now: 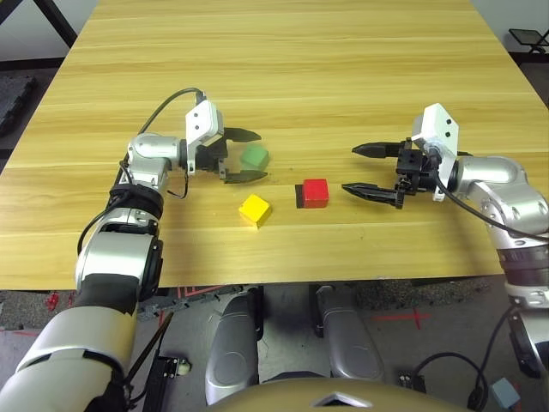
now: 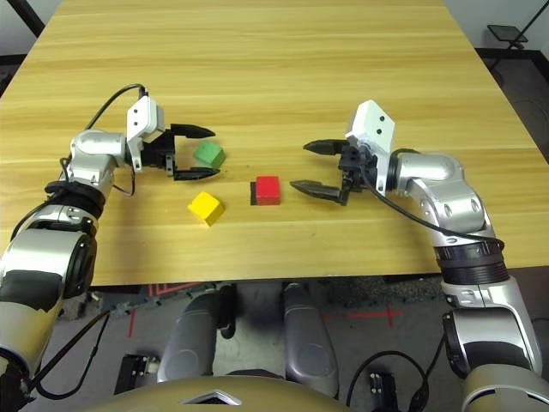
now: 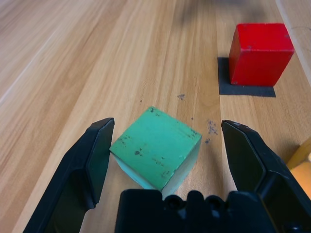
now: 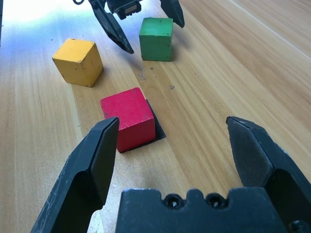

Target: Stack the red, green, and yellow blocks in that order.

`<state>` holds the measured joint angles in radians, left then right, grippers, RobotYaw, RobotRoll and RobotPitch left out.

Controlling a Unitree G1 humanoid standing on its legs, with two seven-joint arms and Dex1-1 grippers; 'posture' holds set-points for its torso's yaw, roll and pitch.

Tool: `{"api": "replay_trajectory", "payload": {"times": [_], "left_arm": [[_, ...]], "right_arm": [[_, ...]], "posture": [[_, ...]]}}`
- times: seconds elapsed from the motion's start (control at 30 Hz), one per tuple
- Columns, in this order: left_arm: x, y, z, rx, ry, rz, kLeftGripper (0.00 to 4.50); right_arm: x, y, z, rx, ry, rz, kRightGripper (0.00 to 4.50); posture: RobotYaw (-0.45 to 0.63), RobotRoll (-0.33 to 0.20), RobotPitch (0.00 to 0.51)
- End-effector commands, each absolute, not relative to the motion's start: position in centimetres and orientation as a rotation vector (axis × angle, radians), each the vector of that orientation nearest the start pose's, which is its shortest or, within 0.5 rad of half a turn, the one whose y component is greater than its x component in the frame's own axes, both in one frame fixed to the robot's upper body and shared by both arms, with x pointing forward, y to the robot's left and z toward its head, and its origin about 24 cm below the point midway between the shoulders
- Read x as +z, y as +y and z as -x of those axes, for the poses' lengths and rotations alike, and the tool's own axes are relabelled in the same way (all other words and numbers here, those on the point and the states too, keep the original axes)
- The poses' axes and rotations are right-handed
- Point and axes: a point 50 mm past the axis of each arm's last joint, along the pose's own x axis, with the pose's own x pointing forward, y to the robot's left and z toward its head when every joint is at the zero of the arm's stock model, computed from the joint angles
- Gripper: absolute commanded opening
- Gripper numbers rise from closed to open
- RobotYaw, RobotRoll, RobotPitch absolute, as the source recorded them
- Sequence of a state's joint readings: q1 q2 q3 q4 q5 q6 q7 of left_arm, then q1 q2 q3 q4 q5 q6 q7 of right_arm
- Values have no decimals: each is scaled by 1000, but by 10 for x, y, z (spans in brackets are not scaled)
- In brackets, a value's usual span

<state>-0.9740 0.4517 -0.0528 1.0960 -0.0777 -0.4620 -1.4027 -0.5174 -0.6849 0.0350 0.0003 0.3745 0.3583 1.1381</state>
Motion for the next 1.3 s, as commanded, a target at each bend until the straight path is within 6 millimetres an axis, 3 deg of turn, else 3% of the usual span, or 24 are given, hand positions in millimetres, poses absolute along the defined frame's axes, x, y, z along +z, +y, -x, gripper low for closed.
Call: {"api": "replay_trajectory", "payload": {"times": [0.03, 0.47, 0.57, 0.67, 0.9, 1.17, 1.3], "left_arm": [[145, 179, -364, -1327, -2, -564, 4500], [145, 170, -370, -1263, -28, -542, 4500], [144, 167, -371, -1270, -23, -548, 3907], [144, 166, -371, -1276, -15, -554, 2917], [143, 167, -370, -1289, -4, -559, 2910], [182, 151, -380, -1276, -78, -521, 2910], [206, 135, -375, -1299, -96, -488, 2910]], "right_arm": [[178, -189, -297, 1171, 59, 367, 4432], [170, -187, -294, 1166, 62, 354, 4432], [172, -186, -295, 1162, 53, 354, 4500], [174, -186, -296, 1158, 46, 354, 4500], [171, -186, -296, 1152, 47, 356, 4500], [173, -186, -297, 1151, 46, 369, 4500], [173, -185, -298, 1148, 42, 365, 4500]], "posture": [[229, 9, 229], [222, 16, 235], [220, 15, 236], [219, 16, 237], [218, 14, 234], [222, 12, 231], [226, 20, 229]]}}
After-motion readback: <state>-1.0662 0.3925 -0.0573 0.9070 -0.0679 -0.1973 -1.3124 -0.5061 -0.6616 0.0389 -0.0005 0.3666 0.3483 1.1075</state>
